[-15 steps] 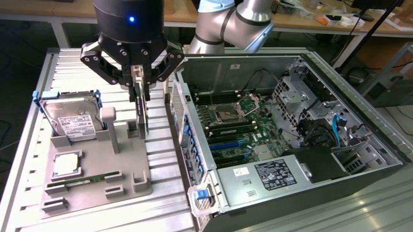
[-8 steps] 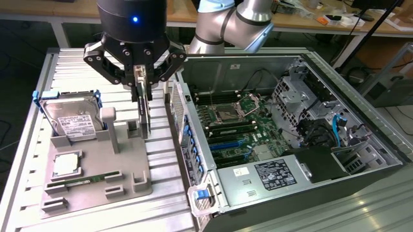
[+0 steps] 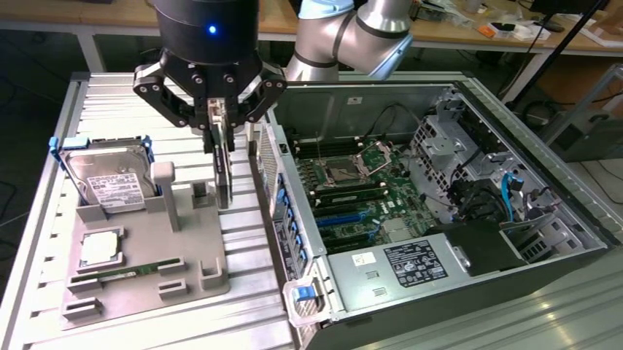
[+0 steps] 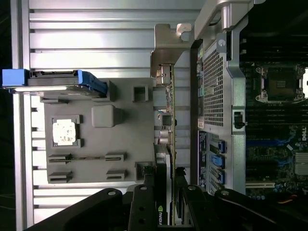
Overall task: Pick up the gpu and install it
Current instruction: 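Pick up the gpu and move the gpu toward the slot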
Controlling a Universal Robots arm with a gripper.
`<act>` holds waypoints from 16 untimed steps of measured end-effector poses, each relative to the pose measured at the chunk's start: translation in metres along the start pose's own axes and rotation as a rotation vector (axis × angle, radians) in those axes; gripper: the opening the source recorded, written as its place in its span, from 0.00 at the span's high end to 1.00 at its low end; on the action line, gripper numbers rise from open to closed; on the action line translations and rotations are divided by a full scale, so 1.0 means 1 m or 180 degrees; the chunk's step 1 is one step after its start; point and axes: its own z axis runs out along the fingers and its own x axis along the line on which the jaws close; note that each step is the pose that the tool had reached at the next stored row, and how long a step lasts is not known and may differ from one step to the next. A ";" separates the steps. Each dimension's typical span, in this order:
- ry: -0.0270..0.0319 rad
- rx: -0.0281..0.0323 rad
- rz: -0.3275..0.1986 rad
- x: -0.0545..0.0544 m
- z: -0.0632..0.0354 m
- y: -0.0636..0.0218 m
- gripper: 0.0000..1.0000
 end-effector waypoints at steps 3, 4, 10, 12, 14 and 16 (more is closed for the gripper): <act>0.0000 0.0000 0.0000 -0.002 0.0001 0.0000 0.73; 0.0000 0.0000 0.0000 -0.003 0.0001 0.0000 0.73; 0.0000 0.0000 0.0000 -0.008 0.0002 0.0001 0.73; 0.0000 0.0000 0.0000 -0.009 0.0002 0.0001 0.73; 0.0000 0.0000 0.0000 -0.011 0.0003 0.0001 0.73; 0.0000 0.0000 0.0000 -0.013 0.0003 0.0001 0.73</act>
